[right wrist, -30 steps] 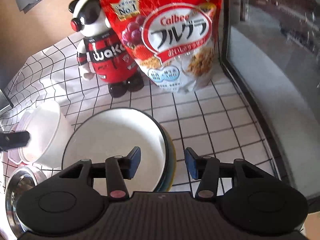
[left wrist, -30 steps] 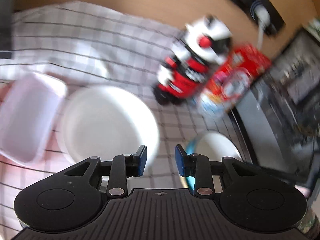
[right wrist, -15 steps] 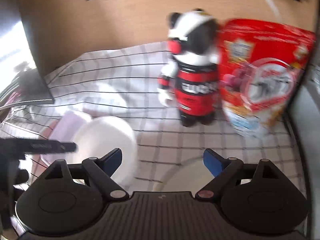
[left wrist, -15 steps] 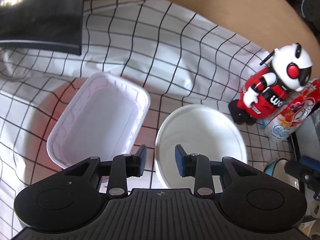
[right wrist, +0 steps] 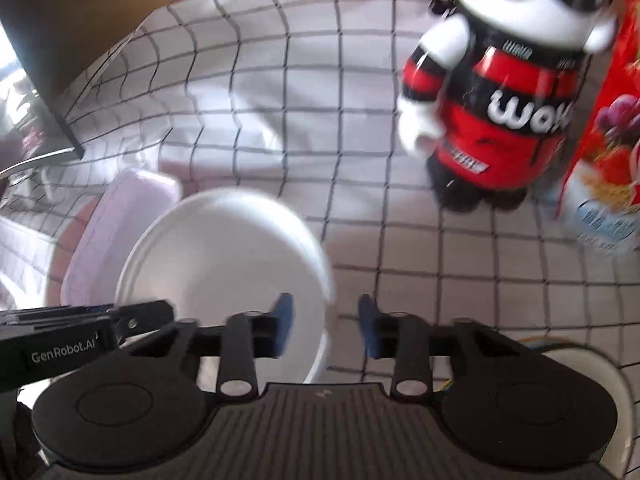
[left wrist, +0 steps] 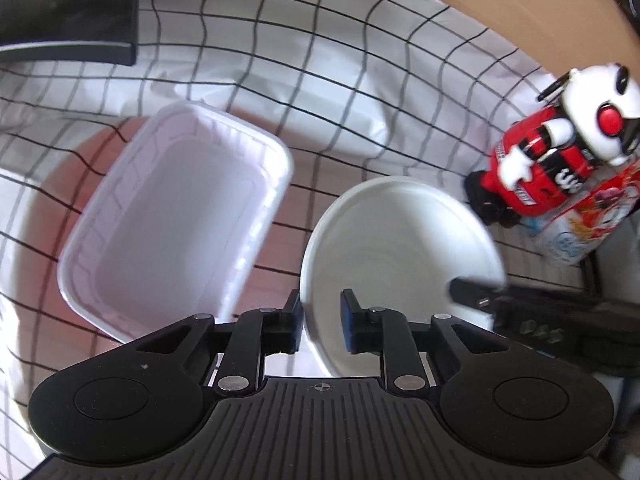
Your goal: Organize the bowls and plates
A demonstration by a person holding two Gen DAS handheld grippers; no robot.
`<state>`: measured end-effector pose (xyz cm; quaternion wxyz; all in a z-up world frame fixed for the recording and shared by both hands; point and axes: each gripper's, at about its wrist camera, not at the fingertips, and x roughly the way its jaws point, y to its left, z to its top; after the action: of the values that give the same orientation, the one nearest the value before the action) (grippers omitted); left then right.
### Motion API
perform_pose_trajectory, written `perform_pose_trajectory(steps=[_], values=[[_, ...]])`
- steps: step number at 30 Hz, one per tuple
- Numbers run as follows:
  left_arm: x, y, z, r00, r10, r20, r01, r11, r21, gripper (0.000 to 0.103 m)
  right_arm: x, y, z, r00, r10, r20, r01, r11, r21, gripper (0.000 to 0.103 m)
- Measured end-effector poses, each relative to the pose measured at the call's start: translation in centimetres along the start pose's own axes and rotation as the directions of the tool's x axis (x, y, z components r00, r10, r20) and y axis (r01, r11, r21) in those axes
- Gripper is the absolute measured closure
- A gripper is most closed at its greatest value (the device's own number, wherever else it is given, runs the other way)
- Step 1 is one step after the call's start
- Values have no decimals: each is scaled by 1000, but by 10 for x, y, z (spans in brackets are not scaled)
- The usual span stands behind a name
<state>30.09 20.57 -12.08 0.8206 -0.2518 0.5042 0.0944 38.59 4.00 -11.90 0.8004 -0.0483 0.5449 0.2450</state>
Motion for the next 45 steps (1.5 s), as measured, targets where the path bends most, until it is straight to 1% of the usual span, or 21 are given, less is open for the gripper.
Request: perform_pose_trajectory(steps=[2,6,9,11,14,16,18,21,24,26,28,30,32,34,37,39,40,42,44,45], values=[[-7,-6,1,1000,3,10,-3,1000,13,81,-7,-1,-1,1000,4,8,-5,1000,3,78],[-22,-28,6,999,-27,23,26,998,65,81,-44,-12,0,996,29,83,-29,1000,-1,78],[-38,-55,11,997,-59,44,53,991,125,81,-75,-31,0,990,36,138,-42,998,37,78],[-50,-80,12,995,-81,67,67,980,186,81,-98,-46,-1,983,33,179,-46,996,70,78],[-64,-119,13,990,-121,72,97,956,276,80,-133,-70,-8,968,6,250,-35,993,111,78],[-69,-145,11,988,-150,46,127,936,328,80,-154,-87,-15,958,-26,286,-14,990,138,78],[-67,-167,10,984,-177,-5,167,919,358,80,-168,-104,-24,951,-60,304,7,985,171,78],[-61,-190,-3,979,-192,-61,201,898,391,80,-179,-126,-40,950,-90,300,23,975,220,78],[-46,-199,-18,977,-187,-101,212,891,403,80,-171,-145,-60,962,-88,260,17,965,261,78],[-28,-199,-28,976,-162,-146,207,895,395,80,-158,-152,-73,971,-82,224,16,959,283,77],[-14,-197,-39,976,-129,-174,190,895,403,79,-140,-153,-83,976,-103,193,41,953,300,77],[-13,-196,-47,981,-106,-160,166,888,429,77,-129,-153,-91,977,-119,175,63,953,297,77],[-15,-193,-52,984,-111,-137,162,879,448,77,-126,-154,-97,979,-110,173,54,952,301,72],[-17,-191,-55,985,-120,-120,162,876,454,77,-126,-154,-101,978,-111,177,53,951,303,69],[-11,-190,-57,993,-82,-83,112,872,477,77,-122,-152,-105,974,-151,168,96,950,296,67],[-8,-188,-55,995,-68,-72,94,871,482,77,-116,-154,-108,973,-181,143,131,945,300,67],[-7,-186,-54,995,-73,-72,99,873,477,76,-113,-157,-111,972,-193,131,146,941,304,67],[-11,-181,-54,991,-113,-74,134,876,463,75,-113,-157,-114,971,-201,127,154,938,310,66],[-21,-178,-54,987,-150,-62,161,873,461,75,-118,-155,-117,969,-205,140,155,940,305,66],[-27,-176,-54,983,-173,-54,178,870,460,75,-124,-151,-118,964,-214,158,161,942,295,66]])
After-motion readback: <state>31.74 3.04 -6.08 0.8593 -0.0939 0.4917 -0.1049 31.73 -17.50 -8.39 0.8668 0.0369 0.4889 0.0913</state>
